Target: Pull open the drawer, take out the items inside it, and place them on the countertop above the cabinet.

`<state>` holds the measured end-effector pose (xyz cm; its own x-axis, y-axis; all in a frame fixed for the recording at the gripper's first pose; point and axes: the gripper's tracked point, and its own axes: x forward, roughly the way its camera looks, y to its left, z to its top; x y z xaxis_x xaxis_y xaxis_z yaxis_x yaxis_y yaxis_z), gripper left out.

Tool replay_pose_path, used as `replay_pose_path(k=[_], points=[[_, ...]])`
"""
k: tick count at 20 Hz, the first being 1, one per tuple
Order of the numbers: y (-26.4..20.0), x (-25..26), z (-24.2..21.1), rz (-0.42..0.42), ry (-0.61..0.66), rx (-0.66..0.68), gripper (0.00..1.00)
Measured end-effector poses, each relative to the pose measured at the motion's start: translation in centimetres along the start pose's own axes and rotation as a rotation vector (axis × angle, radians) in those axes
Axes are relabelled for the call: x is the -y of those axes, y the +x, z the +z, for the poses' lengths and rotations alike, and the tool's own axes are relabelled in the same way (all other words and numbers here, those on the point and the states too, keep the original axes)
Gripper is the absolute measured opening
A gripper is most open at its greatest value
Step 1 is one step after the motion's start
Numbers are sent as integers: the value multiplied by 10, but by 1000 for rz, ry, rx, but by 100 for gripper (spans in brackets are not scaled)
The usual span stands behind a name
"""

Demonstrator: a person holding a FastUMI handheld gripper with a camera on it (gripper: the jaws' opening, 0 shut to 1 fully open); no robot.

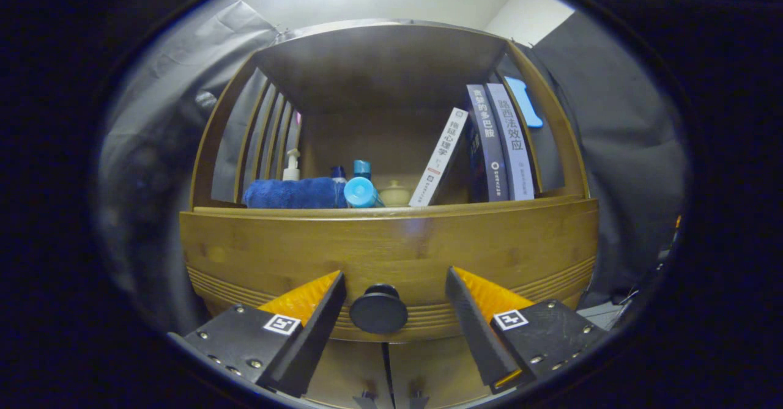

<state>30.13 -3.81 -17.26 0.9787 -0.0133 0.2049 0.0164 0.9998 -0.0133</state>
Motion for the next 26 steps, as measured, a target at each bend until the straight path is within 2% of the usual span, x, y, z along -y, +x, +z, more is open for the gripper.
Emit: replay_pose_path(k=[8, 12, 16, 26], points=[[8, -1, 2, -18, 17, -79, 99], [-7, -15, -31, 28, 17, -198, 99], [-38, -25, -22, 52, -36, -203, 99], [-137, -18, 28, 14, 34, -226, 99]])
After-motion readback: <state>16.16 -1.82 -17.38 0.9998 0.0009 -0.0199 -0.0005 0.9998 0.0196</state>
